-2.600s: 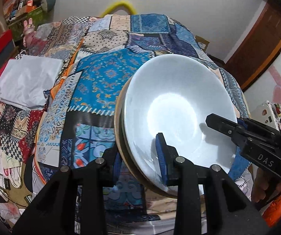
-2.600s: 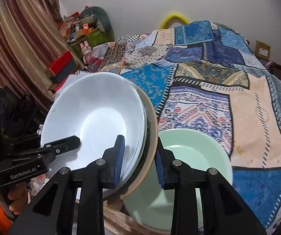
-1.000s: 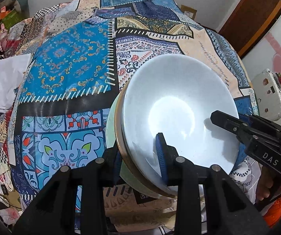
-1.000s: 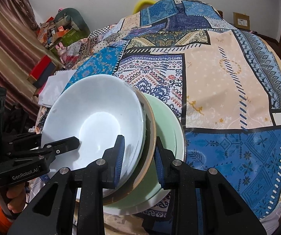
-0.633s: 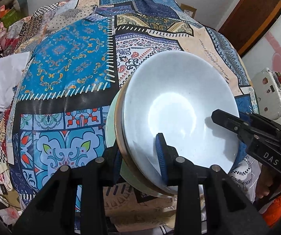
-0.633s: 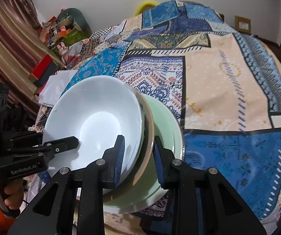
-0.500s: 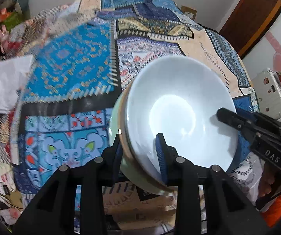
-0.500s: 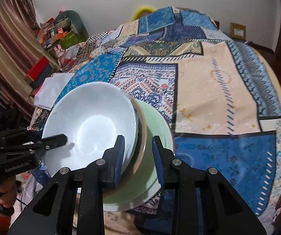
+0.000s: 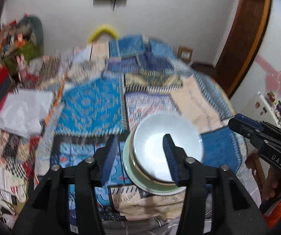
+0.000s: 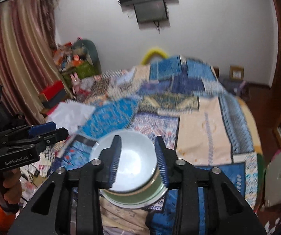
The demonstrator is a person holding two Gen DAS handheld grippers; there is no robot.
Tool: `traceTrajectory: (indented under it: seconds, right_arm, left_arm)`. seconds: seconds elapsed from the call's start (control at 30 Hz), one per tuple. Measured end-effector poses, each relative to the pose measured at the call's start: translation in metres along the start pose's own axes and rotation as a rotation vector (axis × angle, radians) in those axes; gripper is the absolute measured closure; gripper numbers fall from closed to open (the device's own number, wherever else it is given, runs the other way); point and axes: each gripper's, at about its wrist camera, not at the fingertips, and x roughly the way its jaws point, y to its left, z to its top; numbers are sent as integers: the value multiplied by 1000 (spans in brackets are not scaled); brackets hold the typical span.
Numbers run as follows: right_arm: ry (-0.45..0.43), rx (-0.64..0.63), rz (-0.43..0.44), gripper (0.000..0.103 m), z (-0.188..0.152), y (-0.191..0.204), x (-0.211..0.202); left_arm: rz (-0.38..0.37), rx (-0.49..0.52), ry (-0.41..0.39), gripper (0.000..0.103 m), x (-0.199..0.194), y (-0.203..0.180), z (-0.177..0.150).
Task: Organize plates and bowls
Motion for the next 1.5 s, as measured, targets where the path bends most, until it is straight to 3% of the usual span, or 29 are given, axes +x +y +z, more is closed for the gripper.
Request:
traceTrajectory:
  seconds: [0.1, 0.3, 0.53, 0.63, 0.77, 0.93, 1.5]
  right_arm:
    - [-65, -20, 3, 58, 5, 10, -20]
    - [-177, -55, -4, 41, 10, 25, -52]
    - [-270, -74, -8, 24, 12, 36, -72]
    - [-298, -76, -15, 19, 12, 37, -75]
    - [-321, -80, -24, 15, 12, 39, -77]
    - [-366, -85, -44, 0, 6, 42, -85]
    - [-381, -60, -59, 0, 4, 38, -89]
  left_arm:
    - [0, 27, -111, 46, -33, -10, 3]
    - [-24, 38, -257, 36, -80, -21, 6]
    - [-6, 56, -380, 29, -118, -31, -1]
    - [-10, 53, -420, 15, -129, -32, -4]
    - [21, 72, -484, 7, -142, -37, -9]
    - [30, 80, -521, 2, -148, -41, -12]
    - [21, 91, -540, 0, -147, -44, -15]
